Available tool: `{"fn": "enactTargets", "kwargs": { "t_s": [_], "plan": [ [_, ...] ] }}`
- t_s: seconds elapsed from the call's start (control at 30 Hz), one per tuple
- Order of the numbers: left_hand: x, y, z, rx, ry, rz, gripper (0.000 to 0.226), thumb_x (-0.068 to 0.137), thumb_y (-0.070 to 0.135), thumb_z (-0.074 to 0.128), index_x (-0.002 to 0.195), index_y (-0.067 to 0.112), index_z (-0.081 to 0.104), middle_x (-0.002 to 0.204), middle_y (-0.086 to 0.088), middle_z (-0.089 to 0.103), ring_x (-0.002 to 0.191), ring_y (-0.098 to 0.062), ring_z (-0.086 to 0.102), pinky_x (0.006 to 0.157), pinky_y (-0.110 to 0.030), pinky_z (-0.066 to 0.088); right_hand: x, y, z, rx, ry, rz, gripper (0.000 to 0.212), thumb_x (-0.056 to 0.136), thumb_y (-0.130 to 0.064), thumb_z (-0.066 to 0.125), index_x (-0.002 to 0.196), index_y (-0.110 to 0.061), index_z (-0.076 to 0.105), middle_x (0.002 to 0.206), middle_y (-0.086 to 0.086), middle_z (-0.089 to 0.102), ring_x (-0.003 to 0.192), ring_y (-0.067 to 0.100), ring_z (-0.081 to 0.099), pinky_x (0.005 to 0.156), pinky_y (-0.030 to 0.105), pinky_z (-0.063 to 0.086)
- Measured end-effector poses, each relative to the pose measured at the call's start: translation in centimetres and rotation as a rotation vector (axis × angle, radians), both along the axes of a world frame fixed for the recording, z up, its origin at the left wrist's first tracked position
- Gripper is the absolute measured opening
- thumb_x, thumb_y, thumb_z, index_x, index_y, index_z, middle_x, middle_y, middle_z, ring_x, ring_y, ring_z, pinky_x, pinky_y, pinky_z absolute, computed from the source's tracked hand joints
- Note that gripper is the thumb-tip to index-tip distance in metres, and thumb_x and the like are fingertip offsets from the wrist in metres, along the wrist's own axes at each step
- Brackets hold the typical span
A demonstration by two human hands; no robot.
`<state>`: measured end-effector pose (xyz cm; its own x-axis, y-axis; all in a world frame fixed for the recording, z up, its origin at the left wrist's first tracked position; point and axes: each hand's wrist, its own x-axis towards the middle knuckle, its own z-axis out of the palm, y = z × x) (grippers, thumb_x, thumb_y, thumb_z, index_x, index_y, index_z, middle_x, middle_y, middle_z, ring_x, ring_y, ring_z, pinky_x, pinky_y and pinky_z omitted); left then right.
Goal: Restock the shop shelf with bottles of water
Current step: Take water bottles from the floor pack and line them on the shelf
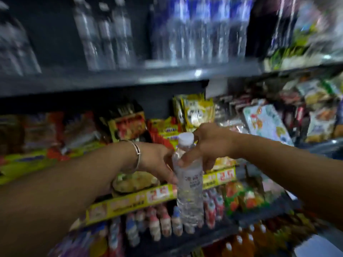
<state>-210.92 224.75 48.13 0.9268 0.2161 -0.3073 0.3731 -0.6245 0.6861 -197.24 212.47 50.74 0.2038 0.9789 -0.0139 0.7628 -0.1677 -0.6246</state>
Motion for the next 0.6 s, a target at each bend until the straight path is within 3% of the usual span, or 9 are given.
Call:
{"fn": "enactTargets", "kwargs": {
  "t_s": [0.07, 0.2, 0.3, 0.47, 0.6],
  "plan": [
    [-1.3, 0.1, 5.5, -0.043, -0.07, 0.027, 0.052, 0.058, 0.015, 0.079, 0.107, 0.011, 0.061, 0.112, -0.008, 0.064, 0.103, -0.019, 0.058, 0.097, -0.042, 0.045, -0.9, -0.2, 5.9, 0.077, 0.026, -0.011, 0.036, 0.069, -0.028, 0.08, 0.084, 0.003, 0.071, 0.078, 0.025, 0.07, 0.065, 0.034, 0.07, 0.06, 0.037, 0.059],
    [-4.0, 0.7, 14.6, -0.063, -0.247, 0.095, 0.046, 0.067, 0.001, 0.075, 0.108, 0.015, 0.06, 0.099, 0.003, 0.069, 0.084, -0.006, 0.065, 0.07, -0.022, 0.054, -2.6, 0.0, 15.9, 0.239, 0.048, -0.023, 0.034, 0.071, -0.028, 0.079, 0.079, 0.002, 0.067, 0.067, 0.019, 0.07, 0.053, 0.029, 0.068, 0.047, 0.027, 0.053],
    [-5.8, 1.4, 19.6, -0.047, -0.389, 0.147, 0.045, 0.074, -0.002, 0.072, 0.113, 0.013, 0.059, 0.112, -0.002, 0.067, 0.101, -0.013, 0.063, 0.087, -0.027, 0.053, -3.9, 1.0, 22.2, 0.342, 0.027, -0.043, 0.036, 0.073, -0.034, 0.077, 0.08, 0.0, 0.068, 0.07, 0.021, 0.07, 0.057, 0.03, 0.068, 0.05, 0.027, 0.054],
    [-7.9, 3.9, 24.7, 0.015, -0.576, 0.234, 0.043, 0.079, 0.006, 0.068, 0.119, 0.013, 0.057, 0.114, -0.003, 0.066, 0.106, -0.017, 0.063, 0.091, -0.029, 0.052, -6.4, 4.4, 29.7, 0.494, 0.057, -0.094, 0.041, 0.07, -0.037, 0.076, 0.09, -0.001, 0.068, 0.078, 0.02, 0.068, 0.054, 0.025, 0.063, 0.05, 0.023, 0.052],
    [-8.8, 7.3, 26.5, 0.115, -0.662, 0.287, 0.048, 0.073, 0.017, 0.078, 0.116, 0.016, 0.058, 0.113, -0.003, 0.067, 0.108, -0.019, 0.062, 0.099, -0.037, 0.047, -8.0, 8.7, 32.5, 0.552, 0.087, -0.125, 0.04, 0.069, -0.037, 0.078, 0.09, -0.004, 0.065, 0.075, 0.017, 0.065, 0.052, 0.023, 0.062, 0.05, 0.023, 0.049]
  ]
}}
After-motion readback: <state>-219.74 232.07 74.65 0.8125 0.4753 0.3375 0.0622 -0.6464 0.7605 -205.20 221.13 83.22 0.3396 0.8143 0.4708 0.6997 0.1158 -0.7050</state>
